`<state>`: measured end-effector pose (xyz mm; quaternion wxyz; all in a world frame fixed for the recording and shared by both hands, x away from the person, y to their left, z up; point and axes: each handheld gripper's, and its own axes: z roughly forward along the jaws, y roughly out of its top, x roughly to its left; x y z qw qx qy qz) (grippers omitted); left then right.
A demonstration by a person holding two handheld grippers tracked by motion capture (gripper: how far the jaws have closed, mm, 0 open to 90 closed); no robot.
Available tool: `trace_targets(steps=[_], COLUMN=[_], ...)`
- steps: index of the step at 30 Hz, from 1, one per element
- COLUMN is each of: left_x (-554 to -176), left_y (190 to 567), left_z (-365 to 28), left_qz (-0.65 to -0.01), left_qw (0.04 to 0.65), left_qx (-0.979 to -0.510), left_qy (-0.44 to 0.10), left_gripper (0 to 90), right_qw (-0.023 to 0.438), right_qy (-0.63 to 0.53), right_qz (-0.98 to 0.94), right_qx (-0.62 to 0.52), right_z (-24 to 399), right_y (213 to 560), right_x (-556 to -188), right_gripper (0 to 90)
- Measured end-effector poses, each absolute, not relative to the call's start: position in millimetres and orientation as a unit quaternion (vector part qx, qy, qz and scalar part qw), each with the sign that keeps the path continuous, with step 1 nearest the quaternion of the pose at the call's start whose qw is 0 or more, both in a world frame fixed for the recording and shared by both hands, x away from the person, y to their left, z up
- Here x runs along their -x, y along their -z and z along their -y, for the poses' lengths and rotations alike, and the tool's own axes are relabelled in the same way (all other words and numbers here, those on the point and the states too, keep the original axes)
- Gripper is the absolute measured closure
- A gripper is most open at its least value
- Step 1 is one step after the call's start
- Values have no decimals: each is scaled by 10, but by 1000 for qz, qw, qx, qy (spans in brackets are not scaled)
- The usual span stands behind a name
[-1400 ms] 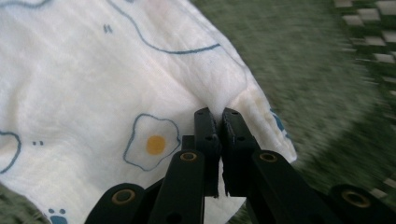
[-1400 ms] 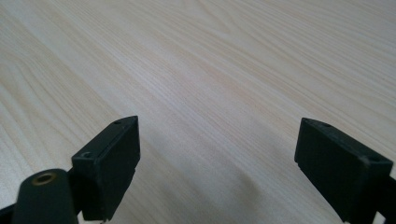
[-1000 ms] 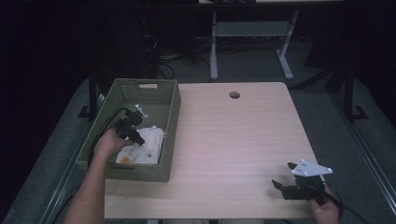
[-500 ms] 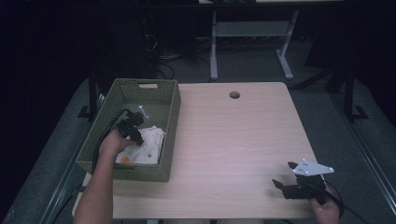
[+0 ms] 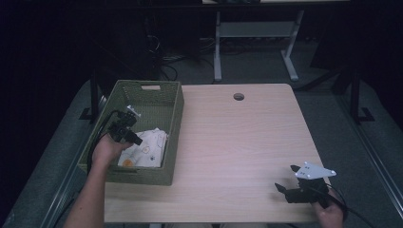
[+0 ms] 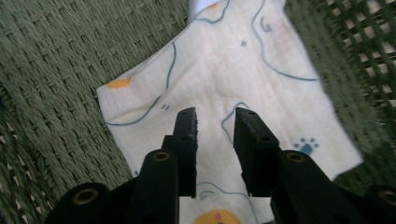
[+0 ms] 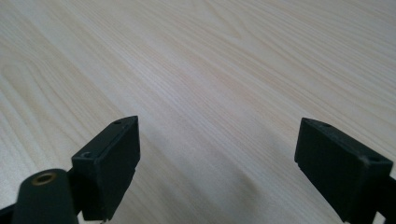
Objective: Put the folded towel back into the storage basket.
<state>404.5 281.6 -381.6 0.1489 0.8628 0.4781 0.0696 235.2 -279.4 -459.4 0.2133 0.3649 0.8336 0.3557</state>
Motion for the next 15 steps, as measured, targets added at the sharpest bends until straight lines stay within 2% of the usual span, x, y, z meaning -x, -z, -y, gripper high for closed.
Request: trace_targets(steps=[4,8,15], left_x=[-3981,-3866,-3781], left_y=[3746,3625,3604], left_z=[-2835,-2838,-2815], left_qz=[-481,-480,-483], left_qw=[169,217,241], left_qx=[-857,-846,-839], left_qy=[-75,-78,-69], left_gripper=[657,633,578], right_qw=[213,214,214], right_qy=[-357,-358,-356], right_qz=[-832,-831,-831], right_qx=[-367,-368,-371], right_z=[2799,2811,2807], right_y=[4593,4596,4605], right_x=[-2351,-2349,-2336], right_gripper=[137,137,137])
